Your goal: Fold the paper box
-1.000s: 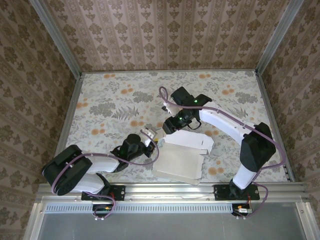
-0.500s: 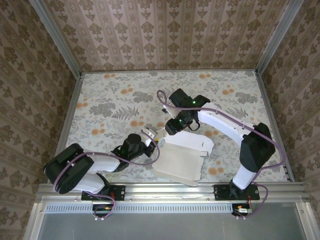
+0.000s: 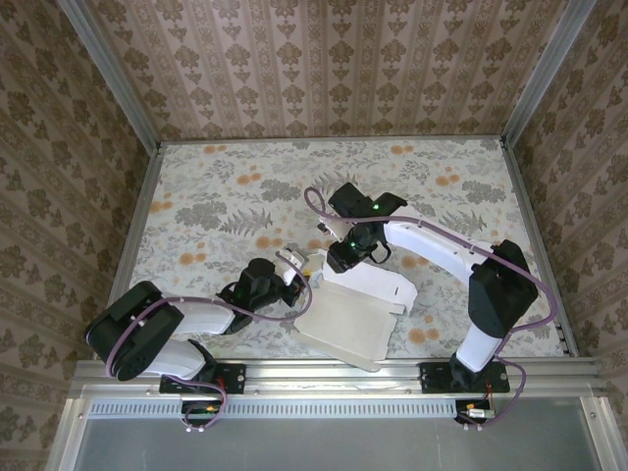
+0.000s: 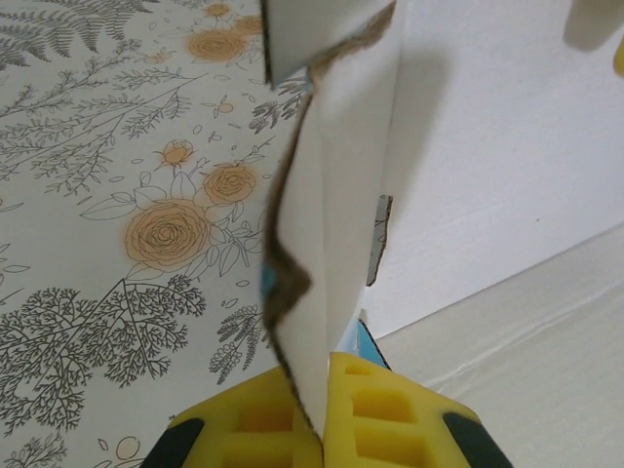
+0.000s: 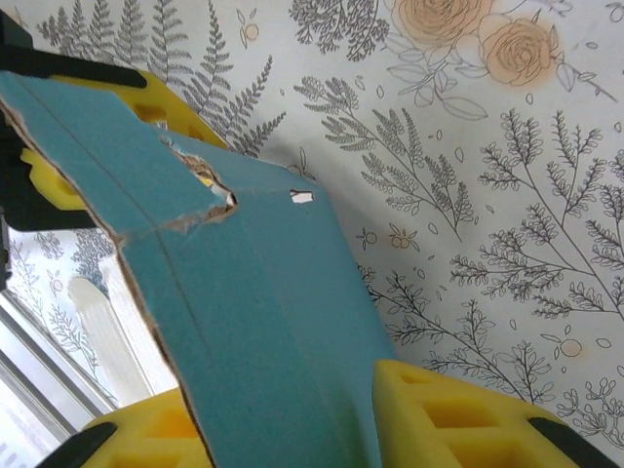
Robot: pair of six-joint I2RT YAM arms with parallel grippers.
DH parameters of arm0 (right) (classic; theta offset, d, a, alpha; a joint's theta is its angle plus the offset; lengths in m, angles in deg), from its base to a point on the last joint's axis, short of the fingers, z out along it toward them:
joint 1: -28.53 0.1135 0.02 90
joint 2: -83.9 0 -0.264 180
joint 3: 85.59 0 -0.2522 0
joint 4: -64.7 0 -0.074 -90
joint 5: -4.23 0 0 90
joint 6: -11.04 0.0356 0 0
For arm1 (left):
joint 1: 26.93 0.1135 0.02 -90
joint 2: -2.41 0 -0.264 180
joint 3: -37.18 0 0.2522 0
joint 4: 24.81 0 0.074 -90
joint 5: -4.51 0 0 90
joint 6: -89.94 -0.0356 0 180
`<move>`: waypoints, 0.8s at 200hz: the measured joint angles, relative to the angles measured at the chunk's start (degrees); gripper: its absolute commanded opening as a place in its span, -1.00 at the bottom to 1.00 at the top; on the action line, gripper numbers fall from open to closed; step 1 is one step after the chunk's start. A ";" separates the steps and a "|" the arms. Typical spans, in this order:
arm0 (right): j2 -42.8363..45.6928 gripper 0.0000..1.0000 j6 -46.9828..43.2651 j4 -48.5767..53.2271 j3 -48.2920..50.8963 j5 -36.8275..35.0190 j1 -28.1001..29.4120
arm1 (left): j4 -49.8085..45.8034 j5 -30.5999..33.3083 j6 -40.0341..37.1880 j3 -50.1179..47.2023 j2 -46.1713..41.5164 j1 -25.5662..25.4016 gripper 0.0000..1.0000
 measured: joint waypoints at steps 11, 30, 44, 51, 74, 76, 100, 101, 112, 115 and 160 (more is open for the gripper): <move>0.02 -0.47 0.15 -0.04 0.52 -0.46 0.31 | -0.59 -0.59 0.02 0.00 -0.55 0.17 -0.81; 0.79 -0.57 0.55 -0.28 1.79 -1.66 0.94 | -3.32 -2.14 0.61 0.07 -3.21 1.18 -0.67; 1.88 -0.63 1.22 -0.35 2.89 -2.71 1.29 | -7.04 -3.26 1.49 0.63 -6.93 2.51 -0.59; 2.45 -0.65 1.42 -0.46 3.41 -3.06 1.44 | -9.27 -3.87 2.14 1.36 -8.92 3.32 -0.55; 4.52 -0.70 2.78 -1.18 5.25 -5.16 2.03 | -17.68 -5.53 4.81 6.19 -15.32 6.43 -0.44; 4.70 -0.71 2.78 -1.27 5.38 -5.38 2.12 | -18.29 -5.70 4.96 6.71 -15.82 6.71 -0.43; 6.16 -0.74 3.93 -1.84 5.79 -8.13 3.50 | -24.61 -7.91 7.43 12.46 -18.91 10.75 -0.34; 6.19 -0.74 4.00 -1.86 5.79 -8.20 3.54 | -24.87 -8.07 7.56 12.74 -18.93 11.02 -0.34; 6.64 -0.75 4.48 -1.99 5.79 -9.46 4.24 | -26.82 -9.70 8.48 15.04 -18.40 13.11 -0.33; 6.73 -0.75 4.66 -1.99 5.79 -9.81 4.39 | -27.32 -10.21 8.72 15.65 -18.18 13.64 -0.33; 7.45 -0.76 6.84 -1.97 5.79 -14.05 5.86 | -34.07 -21.22 11.26 28.81 -2.25 18.47 -0.33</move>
